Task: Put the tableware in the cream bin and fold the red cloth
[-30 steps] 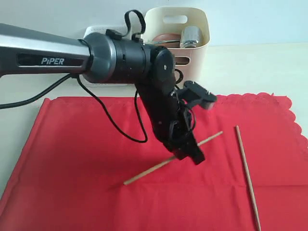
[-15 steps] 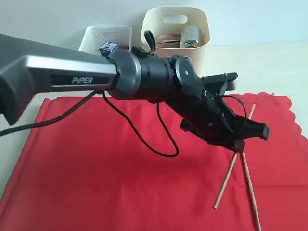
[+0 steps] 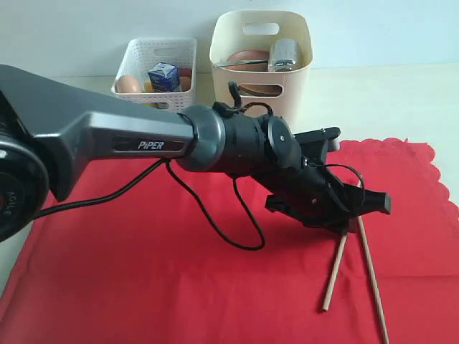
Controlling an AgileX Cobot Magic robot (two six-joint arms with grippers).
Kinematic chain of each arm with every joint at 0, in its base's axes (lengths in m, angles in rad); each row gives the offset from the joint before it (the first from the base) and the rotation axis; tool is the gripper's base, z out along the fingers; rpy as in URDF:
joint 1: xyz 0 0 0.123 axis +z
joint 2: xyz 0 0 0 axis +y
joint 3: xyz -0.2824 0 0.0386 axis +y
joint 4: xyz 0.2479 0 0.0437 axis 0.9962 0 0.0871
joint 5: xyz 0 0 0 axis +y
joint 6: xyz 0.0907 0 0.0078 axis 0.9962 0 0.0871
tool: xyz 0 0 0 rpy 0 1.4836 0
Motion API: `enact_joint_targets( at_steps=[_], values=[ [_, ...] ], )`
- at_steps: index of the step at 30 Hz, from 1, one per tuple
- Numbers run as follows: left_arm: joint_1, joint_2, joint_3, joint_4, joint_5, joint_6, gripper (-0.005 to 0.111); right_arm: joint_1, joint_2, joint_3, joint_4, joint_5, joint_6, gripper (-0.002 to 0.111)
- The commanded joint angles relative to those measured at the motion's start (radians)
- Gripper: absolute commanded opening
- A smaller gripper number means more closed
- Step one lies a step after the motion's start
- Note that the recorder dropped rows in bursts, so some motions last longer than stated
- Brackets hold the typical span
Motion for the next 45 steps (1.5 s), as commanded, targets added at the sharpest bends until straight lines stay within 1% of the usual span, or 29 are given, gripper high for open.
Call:
enact_joint_targets(
  at_steps=[1,3,5,15,19,24,27,30,33,37,40,42,45],
  values=[
    [-0.004,0.004,-0.004,0.005,-0.017,-0.003,0.050,0.000,-0.007,0.005,-0.003,-0.006,-0.006,0.000],
    [-0.002,0.004,-0.004,-0.004,-0.017,-0.003,0.059,0.000,-0.007,0.005,-0.003,-0.006,-0.006,0.000],
    [-0.002,0.002,-0.004,-0.004,-0.015,-0.003,0.064,0.000,-0.007,0.005,-0.003,-0.006,-0.006,0.000],
    [-0.010,0.000,-0.004,0.063,-0.007,0.014,0.062,0.000,-0.007,0.005,-0.003,-0.006,-0.006,0.000],
    [-0.010,-0.024,-0.004,0.200,-0.005,-0.011,0.062,0.000,-0.007,0.005,-0.003,-0.006,-0.006,0.000],
    [-0.015,-0.033,-0.004,0.374,0.003,-0.146,0.062,0.000,-0.007,0.005,-0.003,-0.006,-0.006,0.000],
    [-0.030,-0.033,-0.004,0.451,-0.004,-0.203,0.062,0.000,-0.007,0.005,-0.003,-0.006,-0.006,0.000],
    [-0.058,-0.033,-0.006,0.489,-0.029,-0.206,0.062,0.000,-0.007,0.005,-0.003,-0.006,-0.006,0.000],
    [-0.090,-0.031,-0.037,0.569,-0.034,-0.241,0.062,0.000,-0.007,0.005,-0.003,-0.006,-0.006,0.000],
    [-0.119,-0.031,-0.079,0.823,-0.019,-0.423,0.056,0.000,-0.007,0.005,-0.003,-0.006,-0.006,0.000],
    [-0.130,-0.029,-0.094,0.950,0.010,-0.502,0.055,0.000,-0.007,0.005,-0.003,-0.006,-0.006,0.000],
    [-0.131,-0.022,-0.094,0.997,0.019,-0.530,0.056,0.000,-0.007,0.005,-0.003,-0.006,-0.006,0.000],
    [-0.131,-0.004,-0.095,1.004,0.021,-0.547,0.057,0.000,-0.007,0.005,-0.003,-0.006,-0.006,0.000]
  ],
)
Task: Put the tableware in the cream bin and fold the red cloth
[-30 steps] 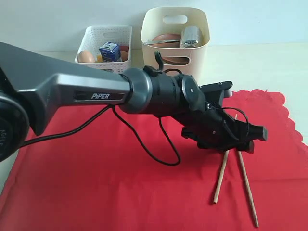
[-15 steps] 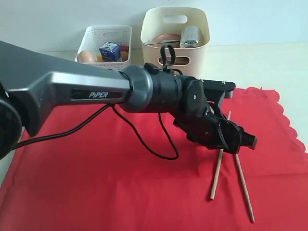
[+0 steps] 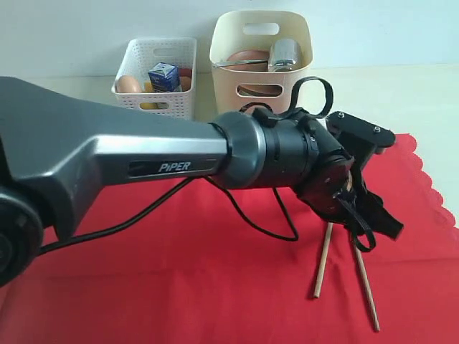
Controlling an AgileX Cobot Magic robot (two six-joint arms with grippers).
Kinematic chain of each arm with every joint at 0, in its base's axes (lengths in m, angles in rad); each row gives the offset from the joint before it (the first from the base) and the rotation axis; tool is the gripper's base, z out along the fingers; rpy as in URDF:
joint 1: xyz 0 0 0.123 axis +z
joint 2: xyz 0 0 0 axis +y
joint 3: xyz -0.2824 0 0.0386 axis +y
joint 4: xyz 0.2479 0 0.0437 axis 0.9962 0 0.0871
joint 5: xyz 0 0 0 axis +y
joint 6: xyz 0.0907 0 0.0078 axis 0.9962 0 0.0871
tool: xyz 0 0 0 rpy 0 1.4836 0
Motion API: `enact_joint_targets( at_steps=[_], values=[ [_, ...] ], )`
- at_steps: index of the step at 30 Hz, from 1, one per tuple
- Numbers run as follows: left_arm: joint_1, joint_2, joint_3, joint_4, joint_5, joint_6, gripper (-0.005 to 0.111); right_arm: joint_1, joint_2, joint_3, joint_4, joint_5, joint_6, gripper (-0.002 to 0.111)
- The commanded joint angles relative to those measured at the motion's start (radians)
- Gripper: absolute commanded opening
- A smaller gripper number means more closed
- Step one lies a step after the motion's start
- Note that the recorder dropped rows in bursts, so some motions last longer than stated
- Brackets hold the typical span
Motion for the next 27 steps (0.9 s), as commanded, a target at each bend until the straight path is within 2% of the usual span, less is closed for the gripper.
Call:
enact_joint_targets(
  at_steps=[1,6,12,20,24,27],
  values=[
    [-0.004,0.023,-0.009,0.047,0.010,-0.043,0.057,0.000,-0.007,0.005,-0.003,-0.006,-0.006,0.000],
    [-0.006,0.045,-0.033,0.049,-0.002,-0.043,0.057,0.000,-0.007,0.005,-0.003,-0.006,-0.006,0.000],
    [-0.006,0.063,-0.095,0.044,0.080,-0.043,0.057,0.000,-0.007,0.005,-0.003,-0.006,-0.006,0.000],
    [-0.006,0.091,-0.106,0.044,0.104,-0.045,0.057,0.000,-0.007,0.005,-0.003,-0.006,-0.006,0.000],
    [-0.006,0.111,-0.106,0.043,0.119,-0.045,0.048,0.000,-0.007,0.005,-0.003,-0.006,-0.006,0.000],
    [-0.006,0.113,-0.106,0.043,0.133,-0.045,0.034,0.000,-0.007,0.005,-0.003,-0.006,-0.006,0.000]
  ],
)
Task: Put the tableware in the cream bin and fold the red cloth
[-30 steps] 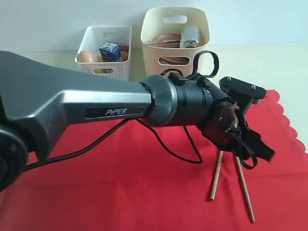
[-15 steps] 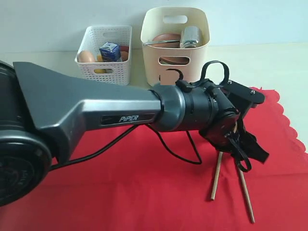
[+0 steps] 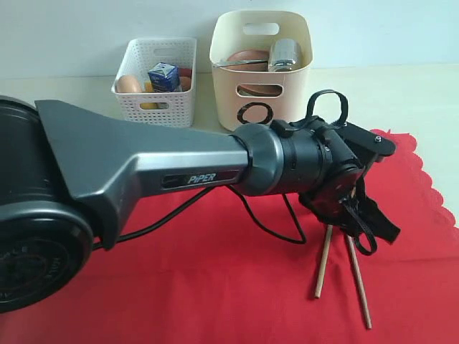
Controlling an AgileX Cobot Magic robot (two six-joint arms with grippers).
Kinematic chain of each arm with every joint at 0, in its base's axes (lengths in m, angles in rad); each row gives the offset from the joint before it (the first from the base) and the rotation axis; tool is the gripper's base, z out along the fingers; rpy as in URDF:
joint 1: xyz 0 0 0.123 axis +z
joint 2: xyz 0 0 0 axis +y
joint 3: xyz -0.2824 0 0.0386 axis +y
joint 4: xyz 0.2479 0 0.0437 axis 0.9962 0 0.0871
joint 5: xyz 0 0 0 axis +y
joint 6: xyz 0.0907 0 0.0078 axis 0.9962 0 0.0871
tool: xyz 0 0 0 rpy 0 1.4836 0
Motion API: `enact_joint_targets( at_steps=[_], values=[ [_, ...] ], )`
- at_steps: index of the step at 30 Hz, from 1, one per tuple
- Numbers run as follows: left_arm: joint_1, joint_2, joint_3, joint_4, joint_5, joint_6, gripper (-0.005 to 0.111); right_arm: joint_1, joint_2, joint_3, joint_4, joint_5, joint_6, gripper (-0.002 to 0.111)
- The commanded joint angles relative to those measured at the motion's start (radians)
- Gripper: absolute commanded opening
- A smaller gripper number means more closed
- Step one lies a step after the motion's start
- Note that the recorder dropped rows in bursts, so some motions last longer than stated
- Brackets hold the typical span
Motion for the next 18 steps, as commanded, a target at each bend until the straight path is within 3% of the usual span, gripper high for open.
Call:
enact_joint_targets(
  at_steps=[1,7,18],
  values=[
    [-0.002,0.021,0.005,-0.003,0.045,-0.009,0.028,0.000,-0.007,0.005,-0.003,-0.006,-0.006,0.000],
    [-0.002,0.021,0.005,-0.008,0.070,-0.009,0.000,0.000,-0.007,0.005,-0.003,-0.006,-0.006,0.000],
    [0.011,-0.081,0.005,-0.008,0.158,0.025,0.000,0.000,-0.007,0.005,-0.003,-0.006,-0.006,0.000]
  ],
)
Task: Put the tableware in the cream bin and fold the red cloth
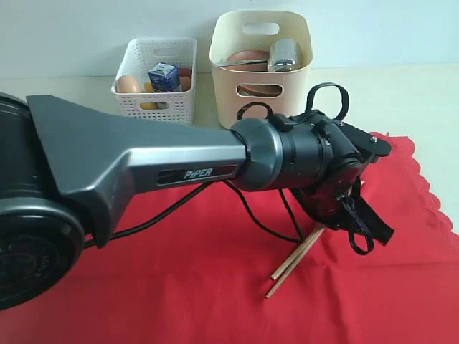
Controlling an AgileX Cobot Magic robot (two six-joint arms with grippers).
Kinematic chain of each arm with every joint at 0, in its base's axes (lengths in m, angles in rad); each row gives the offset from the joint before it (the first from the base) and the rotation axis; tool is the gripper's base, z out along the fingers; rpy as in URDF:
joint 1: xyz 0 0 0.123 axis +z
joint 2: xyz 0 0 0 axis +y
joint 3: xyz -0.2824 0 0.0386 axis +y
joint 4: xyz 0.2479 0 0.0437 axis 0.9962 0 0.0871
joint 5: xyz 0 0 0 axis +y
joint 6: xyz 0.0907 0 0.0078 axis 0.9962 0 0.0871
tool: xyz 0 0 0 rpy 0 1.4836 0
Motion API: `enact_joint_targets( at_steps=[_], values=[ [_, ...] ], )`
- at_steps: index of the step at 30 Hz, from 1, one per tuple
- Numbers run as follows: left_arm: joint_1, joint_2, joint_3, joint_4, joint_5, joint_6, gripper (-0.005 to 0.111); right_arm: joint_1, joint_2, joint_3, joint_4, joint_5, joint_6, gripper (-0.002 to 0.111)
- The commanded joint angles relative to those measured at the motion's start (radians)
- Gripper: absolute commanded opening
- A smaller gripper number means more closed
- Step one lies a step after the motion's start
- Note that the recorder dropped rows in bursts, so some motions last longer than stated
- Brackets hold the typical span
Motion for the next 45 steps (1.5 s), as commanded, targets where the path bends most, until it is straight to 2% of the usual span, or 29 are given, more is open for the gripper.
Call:
enact_joint_targets(
  at_steps=[1,8,16,22,31,32,34,36,39,41,43,45],
  values=[
    [0.011,-0.073,0.007,-0.012,0.071,0.028,0.000,0.000,-0.007,0.005,-0.003,-0.006,-0.006,0.000],
    [0.055,-0.196,0.007,-0.017,0.159,0.049,0.000,0.000,-0.007,0.005,-0.003,-0.006,-0.006,0.000],
    [0.083,-0.219,0.007,-0.019,0.219,0.081,0.000,0.000,-0.007,0.005,-0.003,-0.006,-0.006,0.000],
    [0.079,-0.173,0.007,-0.022,0.180,0.081,0.000,0.000,-0.007,0.005,-0.003,-0.006,-0.006,0.000],
    [0.079,-0.004,0.007,-0.030,0.140,0.076,0.001,0.000,-0.007,0.005,-0.003,-0.006,-0.006,0.000],
    [0.079,0.003,0.007,-0.030,0.140,0.076,0.003,0.000,-0.007,0.005,-0.003,-0.006,-0.006,0.000],
    [0.079,0.013,0.007,-0.030,0.137,0.079,0.015,0.000,-0.007,0.005,-0.003,-0.006,-0.006,0.000],
    [0.079,0.010,0.007,-0.030,0.133,0.079,0.034,0.000,-0.007,0.005,-0.003,-0.006,-0.006,0.000],
    [0.079,-0.012,0.007,-0.033,0.129,0.079,0.070,0.000,-0.007,0.005,-0.003,-0.006,-0.006,0.000],
    [0.079,-0.033,0.007,-0.033,0.135,0.089,0.085,0.000,-0.007,0.005,-0.003,-0.006,-0.006,0.000],
    [0.079,-0.059,0.007,-0.033,0.140,0.108,0.089,0.000,-0.007,0.005,-0.003,-0.006,-0.006,0.000],
    [0.081,-0.081,0.007,-0.033,0.148,0.109,0.084,0.000,-0.007,0.005,-0.003,-0.006,-0.006,0.000]
  ],
)
